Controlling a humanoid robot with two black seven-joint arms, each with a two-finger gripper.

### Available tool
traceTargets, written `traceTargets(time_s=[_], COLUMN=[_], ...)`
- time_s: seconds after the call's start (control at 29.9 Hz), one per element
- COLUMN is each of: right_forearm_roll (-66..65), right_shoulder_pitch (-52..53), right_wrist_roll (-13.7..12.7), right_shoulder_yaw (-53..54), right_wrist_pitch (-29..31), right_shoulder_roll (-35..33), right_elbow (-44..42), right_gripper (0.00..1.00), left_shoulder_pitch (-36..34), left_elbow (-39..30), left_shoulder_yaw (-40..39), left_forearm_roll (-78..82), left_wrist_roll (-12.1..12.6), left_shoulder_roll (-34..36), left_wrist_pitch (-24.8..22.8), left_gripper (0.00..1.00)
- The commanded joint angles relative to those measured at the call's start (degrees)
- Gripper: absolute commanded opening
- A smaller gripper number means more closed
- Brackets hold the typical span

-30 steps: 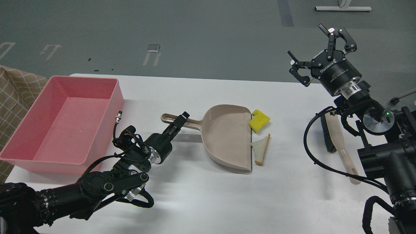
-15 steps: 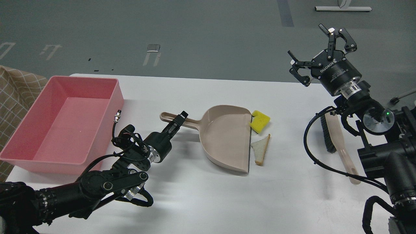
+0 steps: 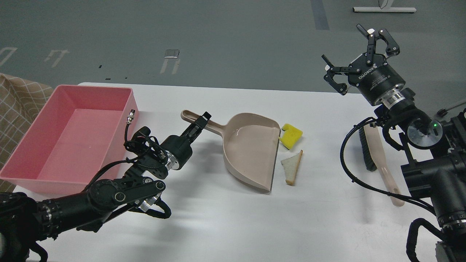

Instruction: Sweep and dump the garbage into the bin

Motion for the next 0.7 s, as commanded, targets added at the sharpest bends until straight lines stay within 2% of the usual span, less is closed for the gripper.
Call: traceTargets(time_s=[0.0, 0.23, 0.4, 0.67], right_forearm_roll=[-3.5, -5.3, -5.3, -9.2], right_shoulder_pitch=[0.5, 2.5, 7.7, 14.3], right_wrist_roll=[-0.1, -0.1, -0.1, -0.1], right_shoulder_yaw=[-4.9, -17.7, -31.3, -43.6], right_wrist_pitch=[0.0, 0.0, 0.0, 0.0], right_shoulder_roll=[-3.6, -12.8, -22.5, -29.9], right_elbow=[0.0, 0.1, 0.3, 0.5], right_gripper=[1.00, 1.00, 1.00, 1.00], left_shoulder_pitch=[-0.4, -0.6, -0.8, -0.9], left_elbow=[0.0, 0.0, 0.2, 1.1], left_shoulder_yaw=[-0.1, 0.0, 0.0, 0.0], left_forearm_roll=[0.0, 0.0, 0.0, 0.0], left_wrist_roll=[0.0, 0.1, 0.0, 0.0], left_shoulder_roll=[0.8, 1.4, 1.6, 1.5], left_wrist_pitch=[0.0, 0.0, 0.0, 0.0], left_gripper=[0.00, 0.00, 0.00, 0.00])
